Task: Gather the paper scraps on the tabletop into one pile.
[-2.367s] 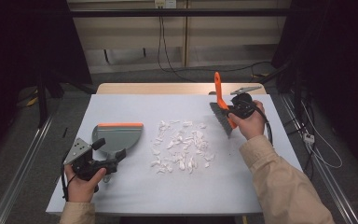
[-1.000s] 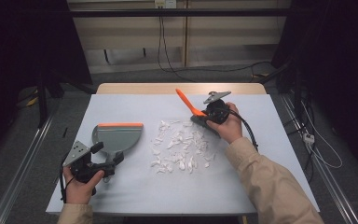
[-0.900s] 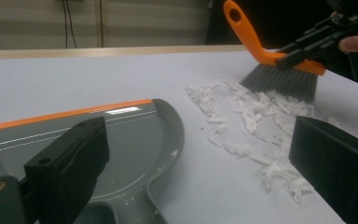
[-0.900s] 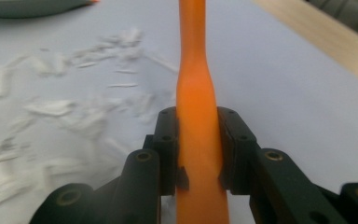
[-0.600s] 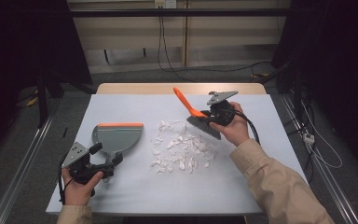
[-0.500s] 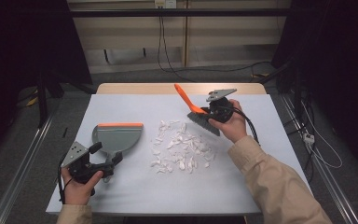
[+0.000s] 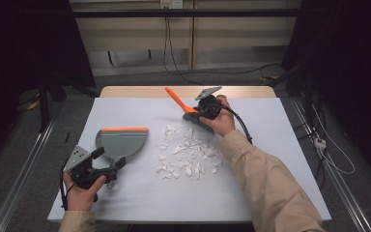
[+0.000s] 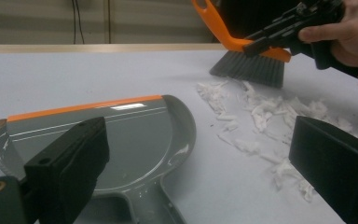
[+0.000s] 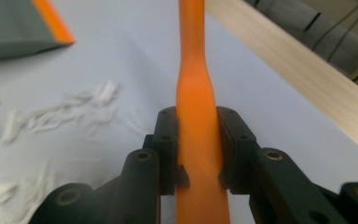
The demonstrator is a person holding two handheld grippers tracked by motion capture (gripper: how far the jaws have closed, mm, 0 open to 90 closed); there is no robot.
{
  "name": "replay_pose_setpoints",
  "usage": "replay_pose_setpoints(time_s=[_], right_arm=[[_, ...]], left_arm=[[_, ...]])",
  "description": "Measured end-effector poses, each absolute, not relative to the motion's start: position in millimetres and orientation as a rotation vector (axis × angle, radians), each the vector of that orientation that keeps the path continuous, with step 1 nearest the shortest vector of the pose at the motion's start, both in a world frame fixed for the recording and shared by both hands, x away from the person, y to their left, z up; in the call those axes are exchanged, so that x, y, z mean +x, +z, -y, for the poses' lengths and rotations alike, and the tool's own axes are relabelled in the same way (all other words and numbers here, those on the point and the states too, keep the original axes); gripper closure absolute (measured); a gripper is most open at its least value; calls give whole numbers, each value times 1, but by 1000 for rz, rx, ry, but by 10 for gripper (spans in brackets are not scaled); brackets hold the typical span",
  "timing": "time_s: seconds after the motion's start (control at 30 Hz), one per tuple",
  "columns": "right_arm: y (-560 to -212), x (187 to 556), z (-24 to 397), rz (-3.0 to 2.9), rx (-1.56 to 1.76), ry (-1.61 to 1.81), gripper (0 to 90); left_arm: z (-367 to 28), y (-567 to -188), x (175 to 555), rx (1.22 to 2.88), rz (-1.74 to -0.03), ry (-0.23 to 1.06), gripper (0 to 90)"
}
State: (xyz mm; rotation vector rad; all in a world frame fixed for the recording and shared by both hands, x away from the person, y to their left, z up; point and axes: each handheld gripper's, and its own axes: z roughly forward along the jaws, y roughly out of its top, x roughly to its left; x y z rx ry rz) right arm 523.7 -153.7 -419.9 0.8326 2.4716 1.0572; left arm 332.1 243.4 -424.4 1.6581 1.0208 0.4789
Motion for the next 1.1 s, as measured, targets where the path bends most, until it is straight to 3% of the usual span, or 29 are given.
replay_pose_setpoints(time_s=[0.3, 0.63, 0.73, 0.87, 1.1], right_arm=[[-391, 497, 171, -2506, 785, 1163, 714], [-419, 517, 168, -2435, 876, 1075, 706], [-416, 514, 164, -2468, 925, 981, 628], [-417, 508, 160, -2550, 914, 786, 701], [-418, 497, 159, -2656, 854, 901, 708]], left_arm=[[-246, -424, 329, 1665, -1024, 487, 49], [-252, -424, 326, 1647, -1043, 493, 49], [-252, -425, 326, 1656, -1036, 491, 49], [-251, -424, 324, 1656, -1034, 485, 49], [-250, -424, 324, 1662, -1027, 491, 50]])
